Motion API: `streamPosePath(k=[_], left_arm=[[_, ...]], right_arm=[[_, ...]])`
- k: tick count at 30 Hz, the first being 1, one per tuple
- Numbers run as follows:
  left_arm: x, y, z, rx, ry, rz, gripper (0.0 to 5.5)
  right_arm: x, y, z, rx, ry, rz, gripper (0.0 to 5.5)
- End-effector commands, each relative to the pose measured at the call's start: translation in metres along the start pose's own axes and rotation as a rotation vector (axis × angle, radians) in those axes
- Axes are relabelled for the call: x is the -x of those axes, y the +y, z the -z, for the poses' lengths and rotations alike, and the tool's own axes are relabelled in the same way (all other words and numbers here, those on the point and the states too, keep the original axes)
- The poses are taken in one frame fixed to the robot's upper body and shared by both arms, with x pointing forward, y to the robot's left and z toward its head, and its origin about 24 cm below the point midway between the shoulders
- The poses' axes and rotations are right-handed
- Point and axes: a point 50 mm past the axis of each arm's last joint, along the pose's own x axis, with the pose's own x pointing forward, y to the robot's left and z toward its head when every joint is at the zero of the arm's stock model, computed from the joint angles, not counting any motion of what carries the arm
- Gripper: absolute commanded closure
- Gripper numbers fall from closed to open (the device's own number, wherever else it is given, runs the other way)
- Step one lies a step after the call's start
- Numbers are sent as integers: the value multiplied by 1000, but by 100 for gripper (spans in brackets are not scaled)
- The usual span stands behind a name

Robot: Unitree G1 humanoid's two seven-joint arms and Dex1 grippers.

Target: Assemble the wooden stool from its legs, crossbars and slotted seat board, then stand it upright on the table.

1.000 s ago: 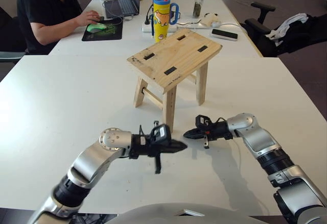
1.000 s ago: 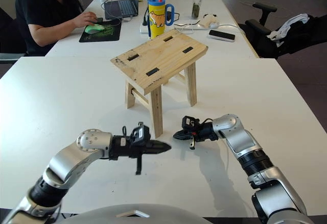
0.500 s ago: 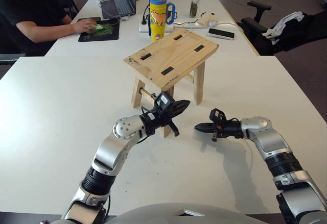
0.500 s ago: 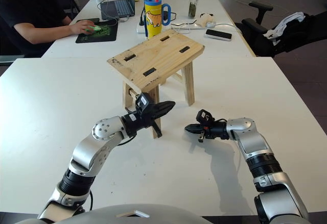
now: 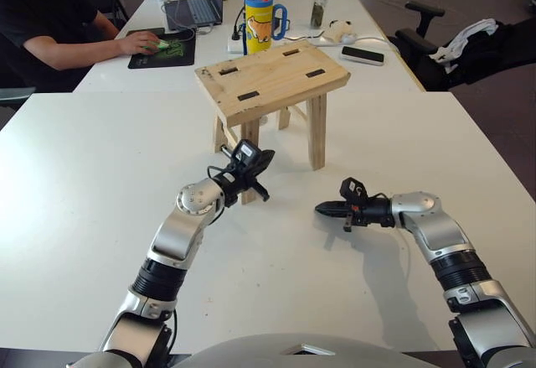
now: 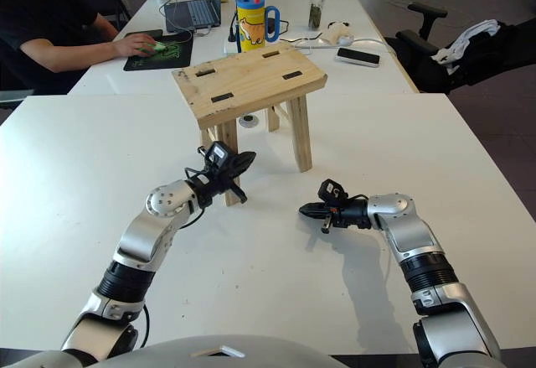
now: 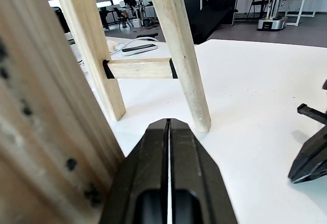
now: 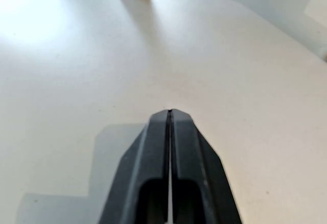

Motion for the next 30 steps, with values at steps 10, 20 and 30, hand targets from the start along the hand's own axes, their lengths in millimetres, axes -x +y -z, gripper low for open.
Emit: streamPosePath(k=[10,20,30], left_arm=[[1,101,17,-166,142,-137,547],[-3,121,21,-155,128,-127,547],[22,71,6,4,-148,-114,547]], right_arm=[[-8,1,-14,21,-41,-8,550],[-14,2,-21,22,-68,-22,550],[-14,4,-37,-49,-236,-10,550]])
